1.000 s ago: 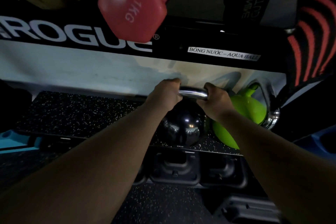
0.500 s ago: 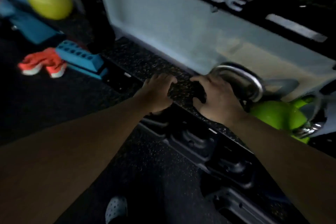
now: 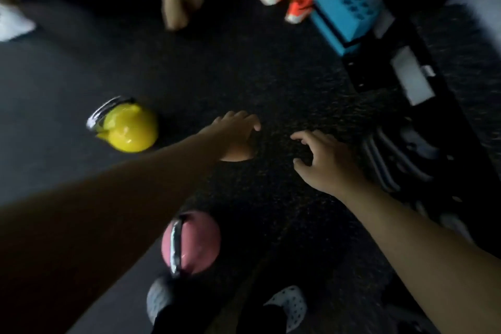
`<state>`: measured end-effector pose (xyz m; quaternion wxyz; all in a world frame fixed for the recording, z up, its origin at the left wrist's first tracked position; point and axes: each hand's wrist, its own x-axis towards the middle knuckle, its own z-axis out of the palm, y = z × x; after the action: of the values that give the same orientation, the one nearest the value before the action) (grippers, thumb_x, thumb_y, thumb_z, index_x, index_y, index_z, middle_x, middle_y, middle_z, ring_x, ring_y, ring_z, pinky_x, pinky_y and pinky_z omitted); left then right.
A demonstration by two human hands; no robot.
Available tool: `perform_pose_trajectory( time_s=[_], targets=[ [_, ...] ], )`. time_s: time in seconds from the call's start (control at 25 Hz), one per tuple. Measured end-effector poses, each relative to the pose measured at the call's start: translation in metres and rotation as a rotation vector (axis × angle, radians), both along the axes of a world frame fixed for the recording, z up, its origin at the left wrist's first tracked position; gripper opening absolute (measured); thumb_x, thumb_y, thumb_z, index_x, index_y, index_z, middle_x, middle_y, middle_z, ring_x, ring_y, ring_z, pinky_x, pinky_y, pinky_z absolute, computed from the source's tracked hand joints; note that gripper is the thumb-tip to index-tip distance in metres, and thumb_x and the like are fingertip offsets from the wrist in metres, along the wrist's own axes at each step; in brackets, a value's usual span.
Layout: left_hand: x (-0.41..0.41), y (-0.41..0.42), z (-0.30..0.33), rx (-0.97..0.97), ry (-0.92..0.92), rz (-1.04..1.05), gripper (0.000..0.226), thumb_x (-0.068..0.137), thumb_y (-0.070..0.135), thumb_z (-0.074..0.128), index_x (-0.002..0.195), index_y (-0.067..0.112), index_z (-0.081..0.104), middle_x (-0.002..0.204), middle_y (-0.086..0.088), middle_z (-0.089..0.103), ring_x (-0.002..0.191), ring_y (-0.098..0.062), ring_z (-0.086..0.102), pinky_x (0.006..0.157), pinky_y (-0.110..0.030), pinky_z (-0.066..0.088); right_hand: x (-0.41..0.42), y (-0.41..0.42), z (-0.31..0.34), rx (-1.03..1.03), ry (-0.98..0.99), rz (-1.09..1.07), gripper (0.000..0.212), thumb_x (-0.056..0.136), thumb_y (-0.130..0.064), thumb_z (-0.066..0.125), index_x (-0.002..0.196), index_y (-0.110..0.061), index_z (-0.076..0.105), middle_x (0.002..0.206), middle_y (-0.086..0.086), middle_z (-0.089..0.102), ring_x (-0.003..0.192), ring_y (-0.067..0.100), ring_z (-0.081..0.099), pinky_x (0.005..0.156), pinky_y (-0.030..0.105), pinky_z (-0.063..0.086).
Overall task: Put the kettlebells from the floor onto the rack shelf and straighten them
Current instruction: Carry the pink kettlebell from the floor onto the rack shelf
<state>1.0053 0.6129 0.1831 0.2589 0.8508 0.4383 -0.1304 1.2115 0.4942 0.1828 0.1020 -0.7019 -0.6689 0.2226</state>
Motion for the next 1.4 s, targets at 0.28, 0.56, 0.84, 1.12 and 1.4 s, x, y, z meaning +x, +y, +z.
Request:
perform_pose_trajectory(
  time_s=[0.28,0.56,0.84,1.12,1.4],
  targets=[
    [-0.253,-0.103,-0.074,-0.184,0.005,0.601,0.063,0.073,0.036,0.073,0.129,0.024,0.048,0.134,-0.007,0.049,0.126,-0.034,0.044,0.100,-0.050,0.043,-0.227,0.033,-0.059,-0.140,-0.108,0.429,0.048,0.081,-0.033,0.064,0.126,-0.030,0.048,0.116,-0.002,0.057,0.113,0.022,0.051,0.099,0.043,0.039],
    [-0.290,-0.218,-0.177,-0.443,-0.065,1.032,0.078,0.069,0.041,0.073,0.136,0.017,0.042,0.138,-0.012,0.046,0.126,-0.035,0.043,0.103,-0.049,0.039,-0.322,0.019,-0.155,-0.253,-0.357,0.959,0.052,0.076,-0.029,0.057,0.127,-0.029,0.048,0.118,0.001,0.055,0.112,0.025,0.048,0.098,0.043,0.036],
    [-0.236,-0.266,-0.250,-0.658,-0.401,1.187,0.036,0.075,0.054,0.065,0.086,0.023,0.054,0.085,-0.003,0.062,0.075,-0.021,0.055,0.058,-0.032,0.039,-0.346,0.008,-0.232,-0.280,-0.586,1.497,0.026,0.081,-0.022,0.059,0.106,-0.021,0.058,0.113,0.004,0.055,0.108,0.027,0.049,0.091,0.039,0.042],
    [-0.258,-0.225,-0.210,-0.437,-0.163,0.935,0.014,0.074,0.033,0.067,0.075,0.021,0.059,0.064,0.000,0.054,0.068,-0.025,0.057,0.052,-0.028,0.033,-0.326,0.009,-0.195,-0.529,-0.279,1.130,0.020,0.072,-0.020,0.065,0.061,-0.018,0.049,0.072,0.005,0.053,0.076,0.031,0.058,0.061,0.030,0.041],
    [-0.201,-0.078,-0.095,-0.231,0.009,0.190,0.015,0.075,0.041,0.063,0.083,0.029,0.065,0.068,0.007,0.059,0.060,-0.009,0.057,0.047,-0.025,0.042,-0.220,0.022,-0.099,-0.435,0.071,0.307,0.029,0.063,-0.020,0.069,0.048,-0.021,0.044,0.053,-0.008,0.051,0.048,0.004,0.050,0.042,0.017,0.030]
  ],
)
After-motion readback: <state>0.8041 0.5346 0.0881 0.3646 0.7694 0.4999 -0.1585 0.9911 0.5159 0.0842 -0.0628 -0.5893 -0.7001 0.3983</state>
